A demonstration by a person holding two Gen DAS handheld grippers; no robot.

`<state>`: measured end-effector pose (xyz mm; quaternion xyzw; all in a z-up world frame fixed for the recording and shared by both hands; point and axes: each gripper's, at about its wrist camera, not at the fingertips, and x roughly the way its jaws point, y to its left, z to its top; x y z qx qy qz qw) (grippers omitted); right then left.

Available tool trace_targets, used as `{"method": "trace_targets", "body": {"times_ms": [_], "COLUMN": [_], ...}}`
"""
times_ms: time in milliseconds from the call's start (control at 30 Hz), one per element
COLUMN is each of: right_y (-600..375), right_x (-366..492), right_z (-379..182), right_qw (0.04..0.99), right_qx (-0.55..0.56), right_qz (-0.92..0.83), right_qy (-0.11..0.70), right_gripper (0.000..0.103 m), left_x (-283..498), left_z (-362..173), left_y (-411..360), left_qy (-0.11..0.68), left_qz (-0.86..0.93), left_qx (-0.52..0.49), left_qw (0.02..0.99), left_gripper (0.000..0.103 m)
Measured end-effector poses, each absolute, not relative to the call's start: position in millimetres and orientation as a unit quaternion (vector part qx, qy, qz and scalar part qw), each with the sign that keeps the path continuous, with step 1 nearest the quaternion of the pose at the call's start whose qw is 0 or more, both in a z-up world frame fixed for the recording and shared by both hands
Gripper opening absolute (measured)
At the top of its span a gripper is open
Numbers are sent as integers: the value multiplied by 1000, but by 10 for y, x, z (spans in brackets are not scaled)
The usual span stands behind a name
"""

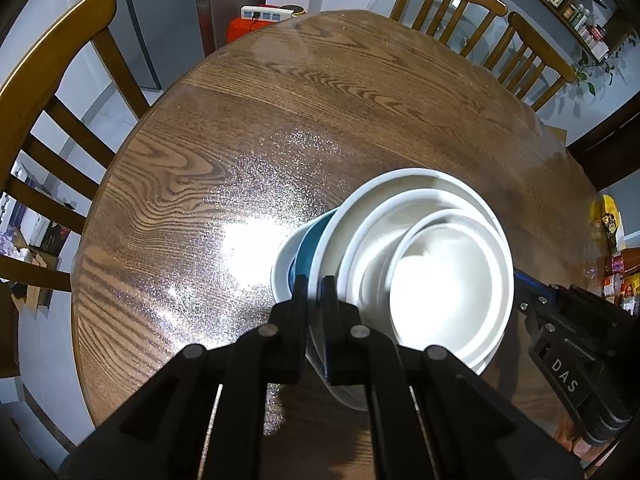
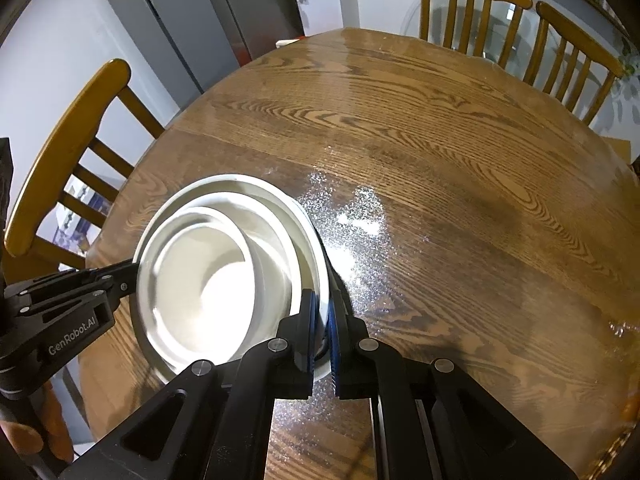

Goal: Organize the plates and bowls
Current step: 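Lower the nested bowls onto the blue square plate with both grippers, then open both grippers and pull them back from the stacked dishes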

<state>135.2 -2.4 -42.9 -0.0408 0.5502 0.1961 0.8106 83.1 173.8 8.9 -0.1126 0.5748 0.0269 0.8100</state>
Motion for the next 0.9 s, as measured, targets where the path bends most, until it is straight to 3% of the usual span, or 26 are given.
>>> {"method": "trace_targets", "body": {"times_ms": [400, 600, 733, 900], "right_y": [-25, -68, -126, -159], "right_x": [1343, 1326, 1286, 1237], "right_z": [-431, -431, -354, -262], "right_qw": [817, 821, 833, 837], "right_qx": [-35, -30, -34, -25], "right_qz": [190, 187, 182, 195], "right_qy": [544, 539, 521, 511], "right_gripper": [9, 9, 9, 9], "left_x": [811, 795, 764, 737], "left_z": [93, 83, 105, 121], "left_y": [1741, 1771, 1804, 1833], "left_qy": [561, 554, 542, 532], "left_qz": [30, 30, 47, 50], "left_qx": [-109, -105, -93, -93], "left_qw": [820, 825, 834, 840], "left_gripper": [2, 8, 37, 42]}}
